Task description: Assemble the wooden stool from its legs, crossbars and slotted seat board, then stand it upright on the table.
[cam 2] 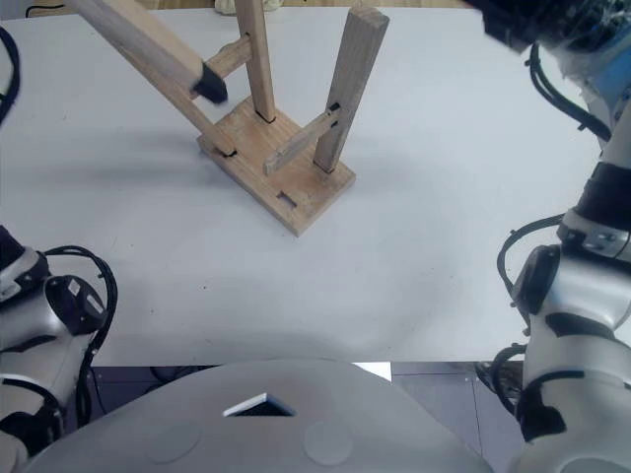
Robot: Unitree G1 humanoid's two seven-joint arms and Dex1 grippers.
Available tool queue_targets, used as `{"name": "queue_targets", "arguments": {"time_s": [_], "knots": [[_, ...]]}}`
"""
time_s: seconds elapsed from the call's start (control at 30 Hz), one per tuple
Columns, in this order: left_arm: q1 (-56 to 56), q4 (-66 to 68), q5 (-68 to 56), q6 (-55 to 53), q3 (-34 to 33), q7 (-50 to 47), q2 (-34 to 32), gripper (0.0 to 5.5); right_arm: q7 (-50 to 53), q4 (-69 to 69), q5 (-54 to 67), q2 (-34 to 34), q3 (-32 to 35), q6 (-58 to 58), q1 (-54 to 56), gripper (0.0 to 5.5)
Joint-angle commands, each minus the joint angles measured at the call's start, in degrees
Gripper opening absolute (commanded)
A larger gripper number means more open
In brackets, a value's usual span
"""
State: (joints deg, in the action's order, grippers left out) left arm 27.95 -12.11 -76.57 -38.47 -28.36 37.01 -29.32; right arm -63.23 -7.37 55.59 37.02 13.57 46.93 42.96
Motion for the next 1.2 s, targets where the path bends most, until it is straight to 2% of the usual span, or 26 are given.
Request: {"name": "queue_targets", "arguments": {"time_s": [0.03,0.23,0.33,0.43,0.53,0.73,0.9,1.07,1.2], "knots": [[-6.97,-3.37,7.67,2.70,4.96,2.47,1.65,2.02,4.38,-10.46,-6.68,-1.68,0.29,-6.98,6.35,4.10],[-15.82,-0.28,25.61,11.15,16.70,6.23,5.63,2.01,14.69,-33.69,-23.54,-8.64,-3.94,-23.96,10.96,4.10],[-17.29,2.87,28.53,13.85,17.56,7.22,7.54,2.01,13.63,-36.39,-26.55,-10.32,-4.90,-26.32,10.30,4.10],[-18.36,4.26,30.64,15.12,18.18,8.22,7.52,2.01,14.32,-40.03,-33.27,-11.02,-9.32,-29.20,9.03,4.10],[-18.32,3.04,30.49,14.25,17.30,8.78,5.27,2.01,15.15,-42.45,-44.51,-11.05,-17.77,-37.62,4.67,4.10],[-18.41,-1.08,31.95,12.58,16.11,9.86,-1.17,2.01,18.49,-45.80,-56.41,-11.83,-24.82,-49.54,-0.58,4.10],[-18.57,-0.23,34.33,14.08,16.77,9.35,-1.07,2.01,19.91,-45.95,-58.47,-14.75,-25.63,-51.59,-4.20,4.10],[-17.87,3.55,37.45,19.73,18.60,8.39,4.90,2.01,17.59,-39.52,-57.73,-18.12,-26.51,-48.84,-8.99,4.10],[-18.12,6.27,39.36,24.25,19.53,8.72,8.70,2.01,12.32,-29.67,-56.70,-17.68,-28.08,-43.48,-14.04,4.10]]}}
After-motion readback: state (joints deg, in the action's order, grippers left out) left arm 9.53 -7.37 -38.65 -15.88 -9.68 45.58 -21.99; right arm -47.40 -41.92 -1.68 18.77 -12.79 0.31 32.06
